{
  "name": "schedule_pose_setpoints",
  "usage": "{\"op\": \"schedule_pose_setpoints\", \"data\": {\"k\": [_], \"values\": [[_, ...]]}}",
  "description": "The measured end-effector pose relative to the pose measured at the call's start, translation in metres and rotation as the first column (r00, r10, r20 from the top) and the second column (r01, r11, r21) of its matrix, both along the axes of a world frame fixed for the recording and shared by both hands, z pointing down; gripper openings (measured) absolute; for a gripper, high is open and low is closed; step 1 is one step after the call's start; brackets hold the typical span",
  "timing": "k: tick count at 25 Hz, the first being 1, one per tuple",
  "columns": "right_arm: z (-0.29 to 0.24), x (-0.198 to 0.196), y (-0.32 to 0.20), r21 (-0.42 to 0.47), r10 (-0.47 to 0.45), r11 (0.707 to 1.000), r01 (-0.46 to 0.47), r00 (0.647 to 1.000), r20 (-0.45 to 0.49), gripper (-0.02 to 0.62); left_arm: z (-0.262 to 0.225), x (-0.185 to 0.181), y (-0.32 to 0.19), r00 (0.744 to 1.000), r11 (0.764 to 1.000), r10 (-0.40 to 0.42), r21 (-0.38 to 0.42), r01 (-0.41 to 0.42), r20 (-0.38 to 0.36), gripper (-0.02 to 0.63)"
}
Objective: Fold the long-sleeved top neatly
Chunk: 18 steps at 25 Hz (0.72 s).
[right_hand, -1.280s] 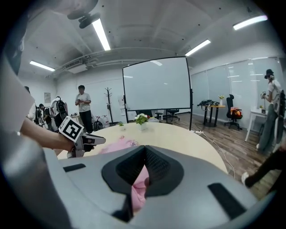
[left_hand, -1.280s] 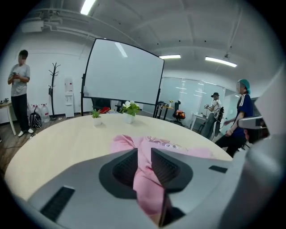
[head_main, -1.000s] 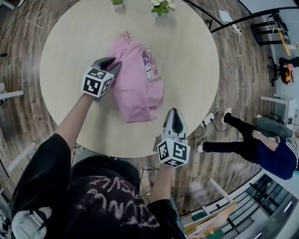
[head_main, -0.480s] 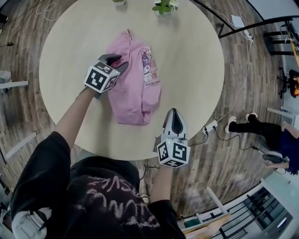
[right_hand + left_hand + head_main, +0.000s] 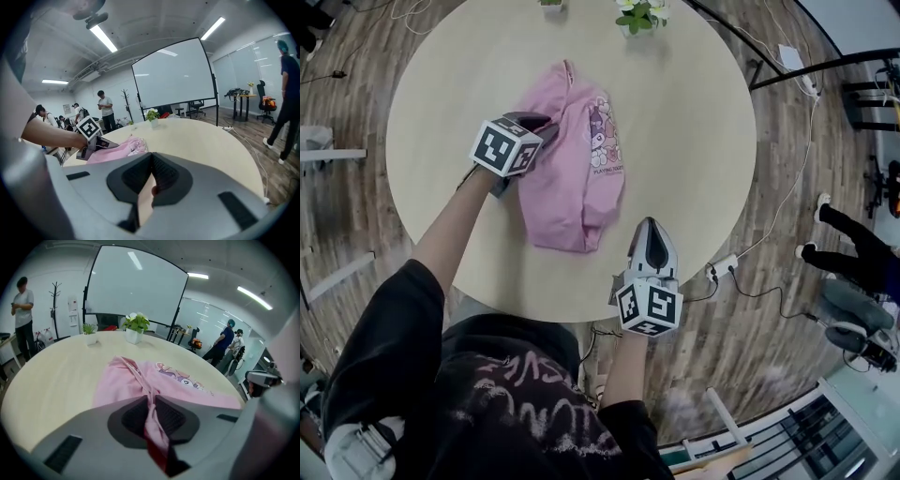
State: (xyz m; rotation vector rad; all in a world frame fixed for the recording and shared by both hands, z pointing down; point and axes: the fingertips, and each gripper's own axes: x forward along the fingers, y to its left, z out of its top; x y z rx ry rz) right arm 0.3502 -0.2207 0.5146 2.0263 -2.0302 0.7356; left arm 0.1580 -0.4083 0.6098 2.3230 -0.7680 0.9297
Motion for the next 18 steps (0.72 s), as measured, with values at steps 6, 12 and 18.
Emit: {"op": "schedule_pose_setpoints", "data": {"k": [6, 12, 18], "values": [[-0.001, -0.01, -0.003, 0.007, -0.032, 0.999, 0.032, 0.999, 0.004, 0.005, -0.026, -0.002, 0.006, 0.999, 0.993, 0.05, 0.106, -0.051, 0.01, 0.031], [-0.018, -0.034, -0.007, 0.04, -0.082, 0.996, 0.083, 0.996, -0.021, 0.005, -0.083, -0.006, 0.031, 0.98, 0.962, 0.2, 0.193, -0.192, -0.023, 0.031], [-0.036, -0.077, -0.009, 0.062, -0.157, 0.985, 0.16, 0.986, -0.054, 0.005, -0.12, -0.035, 0.086, 0.941, 0.932, 0.322, 0.209, -0.296, -0.101, 0.031]]}}
